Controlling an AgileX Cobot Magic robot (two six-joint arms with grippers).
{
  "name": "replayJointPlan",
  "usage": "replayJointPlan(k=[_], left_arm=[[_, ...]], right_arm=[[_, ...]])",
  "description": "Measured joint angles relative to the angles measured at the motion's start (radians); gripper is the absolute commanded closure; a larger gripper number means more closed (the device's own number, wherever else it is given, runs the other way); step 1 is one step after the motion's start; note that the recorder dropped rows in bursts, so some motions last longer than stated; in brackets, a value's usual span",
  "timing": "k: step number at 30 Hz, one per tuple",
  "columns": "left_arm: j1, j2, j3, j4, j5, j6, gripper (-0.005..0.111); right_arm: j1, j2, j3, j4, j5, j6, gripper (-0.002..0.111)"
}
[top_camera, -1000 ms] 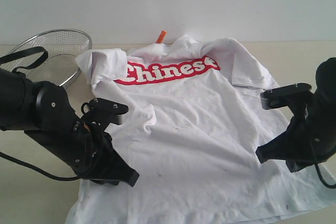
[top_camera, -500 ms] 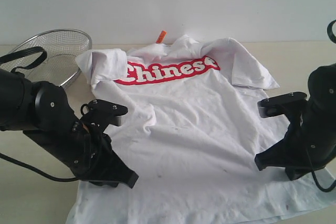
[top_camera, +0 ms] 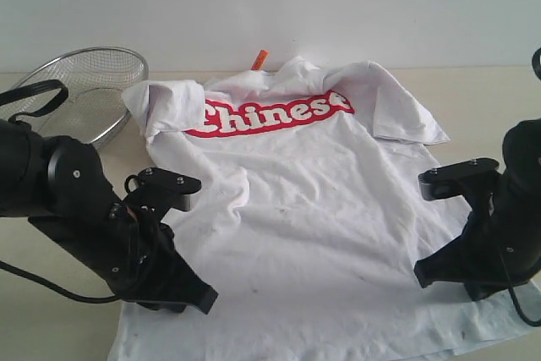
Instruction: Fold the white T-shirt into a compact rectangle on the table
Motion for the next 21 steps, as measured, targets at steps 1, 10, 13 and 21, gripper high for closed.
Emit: replayJointPlan(k=[1,10,13,21], left_arm=[[0.0,-0.002,0.003,-0.002,-0.002,0.0,0.102],[0.0,-0.078,0.098,-0.028,0.015,0.0,0.102],[0.0,-0.114,0.13,-0.024,0.058,0.0,0.102],[0.0,-0.183,0.182,-0.023,0.089,0.0,0.102]], right_arm=[[0.0,-0.004,0.007,0.002,-0.008,-0.002,0.109],[0.0,-0.064,0.098,0.04,-0.106,-0.014,0.109],[0.0,-0.093,0.123,0.089,-0.081,-0.036,0.109],[0.0,-0.14,0.159,0.163,0.136,-0.046,0.109]])
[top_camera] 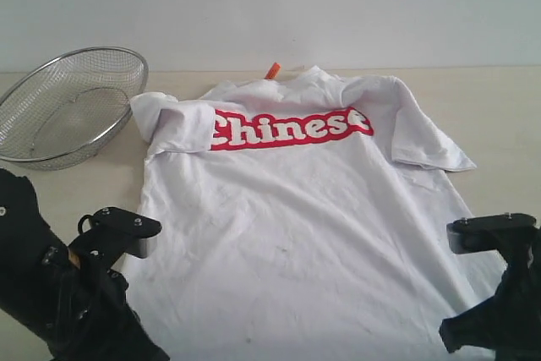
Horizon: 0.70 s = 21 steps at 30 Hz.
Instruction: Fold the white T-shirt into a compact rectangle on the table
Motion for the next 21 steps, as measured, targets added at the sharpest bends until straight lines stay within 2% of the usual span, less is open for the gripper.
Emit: replayJointPlan(k=[6,11,17,21], left_arm=[[0.0,-0.002,0.046,0.0,0.001,0.0,0.102],[0.0,-0.045,0.047,0.002,-0.048,0.0,0.102],[0.0,-0.147,-0.062,-0.002,-0.064,0.0,0.102],[0.0,-0.169,-0.148,0.0,-0.125,0.0,0.102]], right_arm=[[0.0,-0.002,0.014,0.053,0.086,-0.041,0.109],[0.0,-0.031,0.019,0.078,0.039,-0.069,0.109],[0.0,-0.134,-0.074,0.101,-0.073,-0.071,0.109],[0.0,-0.159,-0.162,0.09,-0.17,-0.071,0.109]])
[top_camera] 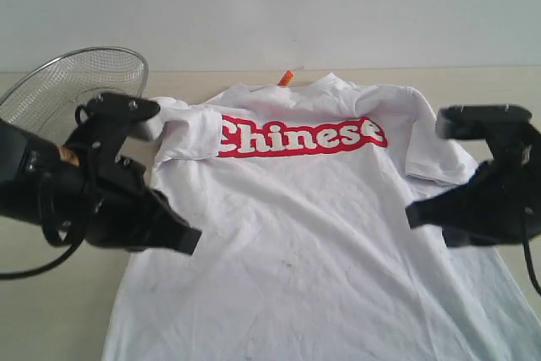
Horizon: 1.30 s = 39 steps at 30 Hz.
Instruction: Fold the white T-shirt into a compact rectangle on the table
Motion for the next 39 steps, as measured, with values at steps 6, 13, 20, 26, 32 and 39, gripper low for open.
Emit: replayJointPlan(k=[6,13,20,26,32,39], left_arm=[[0.013,0.059,-0.123,0.06,-0.078,0.005,0.102],[0.13,0.205,-0.235,0.079,-0.098,0.026,0.102],[0.174,0.379,-0.377,0.065,-0.048,0.087,0.102],[0.174,0.51,-0.508,-0.083,0.058,0.256,0.102],[0.174,0.596,-0.567,-0.164,0.086,0.332,0.102],[0.174,0.65,-0.618,-0.168,0.135,0.339,0.102]], right_arm=[[-0.03,0.023,-0.108,-0.085,-0.099,-0.002,0.109],[-0.266,0.069,-0.151,-0.107,-0.139,-0.001,0.109],[-0.401,0.202,-0.287,0.036,-0.114,-0.231,0.109],[-0.405,0.368,-0.519,0.534,0.095,-0.709,0.109],[-0.328,0.51,-0.744,0.711,0.195,-0.86,0.109],[-0.162,0.686,-0.932,0.567,0.224,-0.704,0.109]])
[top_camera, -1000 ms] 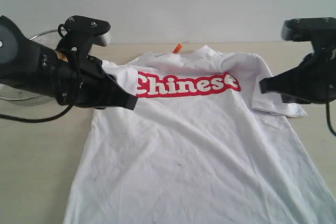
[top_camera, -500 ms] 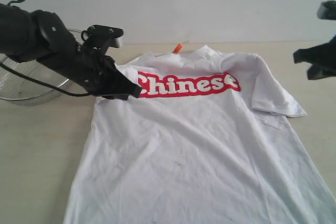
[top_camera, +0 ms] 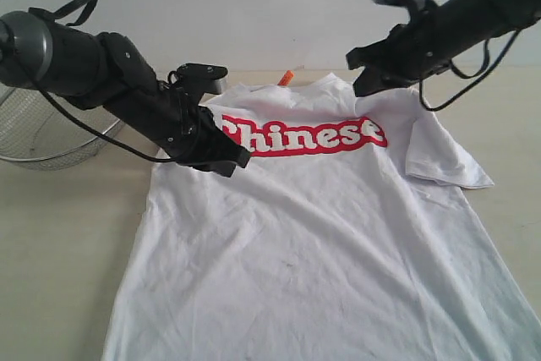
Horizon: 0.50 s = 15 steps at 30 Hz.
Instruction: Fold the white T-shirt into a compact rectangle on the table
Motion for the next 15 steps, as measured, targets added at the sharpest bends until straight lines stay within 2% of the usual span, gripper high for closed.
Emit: replayJointPlan(k=[5,10,15], left_arm=[[0.0,0.014,-0.005,0.0,0.028,0.0,0.102],[0.0,0.016,-0.005,0.0,0.031,0.0,0.102],[0.0,0.026,-0.007,0.0,0.051,0.0,0.102]], right_arm=[[0.063,0.072,-0.083,-0.179,-0.062,0.174,0.109],[0.068,0.105,-0.216,-0.213,-0.093,0.23,0.109],[0.07,0.191,-0.396,-0.25,-0.042,0.282,0.109]])
